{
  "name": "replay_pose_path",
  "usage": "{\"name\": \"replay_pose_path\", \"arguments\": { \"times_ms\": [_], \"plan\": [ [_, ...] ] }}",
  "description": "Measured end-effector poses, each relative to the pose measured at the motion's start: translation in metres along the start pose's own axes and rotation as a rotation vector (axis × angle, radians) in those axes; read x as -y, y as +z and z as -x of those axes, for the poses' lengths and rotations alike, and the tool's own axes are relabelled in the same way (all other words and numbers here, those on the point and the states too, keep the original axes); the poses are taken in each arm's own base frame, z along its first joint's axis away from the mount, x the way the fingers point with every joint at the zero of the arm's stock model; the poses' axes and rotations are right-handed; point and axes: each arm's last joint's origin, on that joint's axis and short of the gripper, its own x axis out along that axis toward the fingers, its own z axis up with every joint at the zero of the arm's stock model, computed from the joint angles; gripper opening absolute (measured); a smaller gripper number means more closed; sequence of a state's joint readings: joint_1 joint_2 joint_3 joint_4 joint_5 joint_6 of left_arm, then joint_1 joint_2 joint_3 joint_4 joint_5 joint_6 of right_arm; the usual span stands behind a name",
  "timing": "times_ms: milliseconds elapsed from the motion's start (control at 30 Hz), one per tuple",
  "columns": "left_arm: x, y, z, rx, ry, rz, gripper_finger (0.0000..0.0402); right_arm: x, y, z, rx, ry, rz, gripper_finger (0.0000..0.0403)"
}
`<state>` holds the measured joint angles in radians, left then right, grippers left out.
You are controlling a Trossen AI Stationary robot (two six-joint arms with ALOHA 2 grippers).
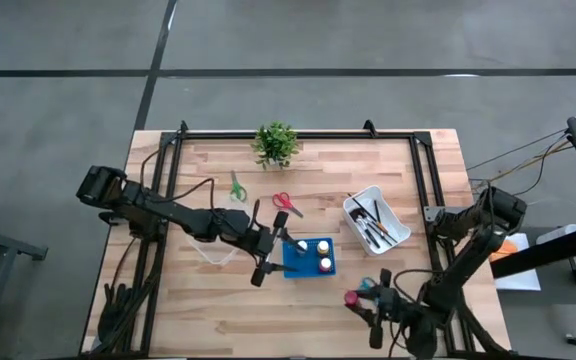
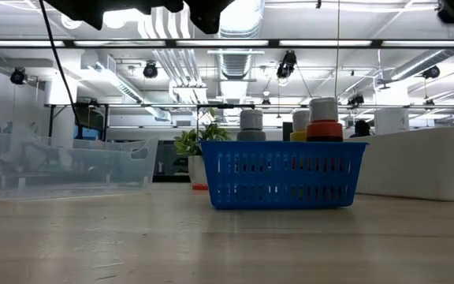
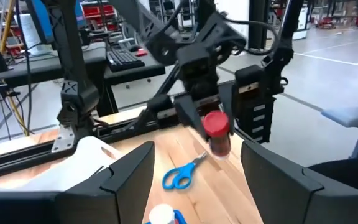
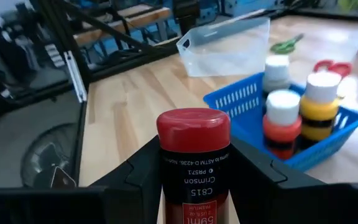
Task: Pick & Place Paint Supplies
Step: Put the red paint bottle in the blue bin
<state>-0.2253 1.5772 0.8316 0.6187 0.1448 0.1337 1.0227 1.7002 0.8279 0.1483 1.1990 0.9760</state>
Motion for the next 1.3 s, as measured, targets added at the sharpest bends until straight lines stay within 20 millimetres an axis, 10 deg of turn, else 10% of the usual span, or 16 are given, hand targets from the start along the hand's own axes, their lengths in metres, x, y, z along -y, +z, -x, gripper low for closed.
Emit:
{"name": "replay_pose_path", "arguments": {
  "times_ms": [333, 833, 1300],
  "plan": [
    [0.012, -0.002, -0.001, -0.029, -0.032, -0.027, 0.0247, 0.019, -0.053, -0.04, -0.12, 0.097, -0.005, 0.0143],
    [0.021, -0.004, -0.001, -0.056, -0.044, -0.024, 0.0247, 0.018, -0.05, -0.073, -0.294, 0.199, 0.207, 0.0149],
    [0.023, -0.005, -0.001, -0.075, -0.054, -0.027, 0.0247, 0.011, -0.041, -0.07, -0.25, 0.214, 0.261, 0.0296]
  ]
}}
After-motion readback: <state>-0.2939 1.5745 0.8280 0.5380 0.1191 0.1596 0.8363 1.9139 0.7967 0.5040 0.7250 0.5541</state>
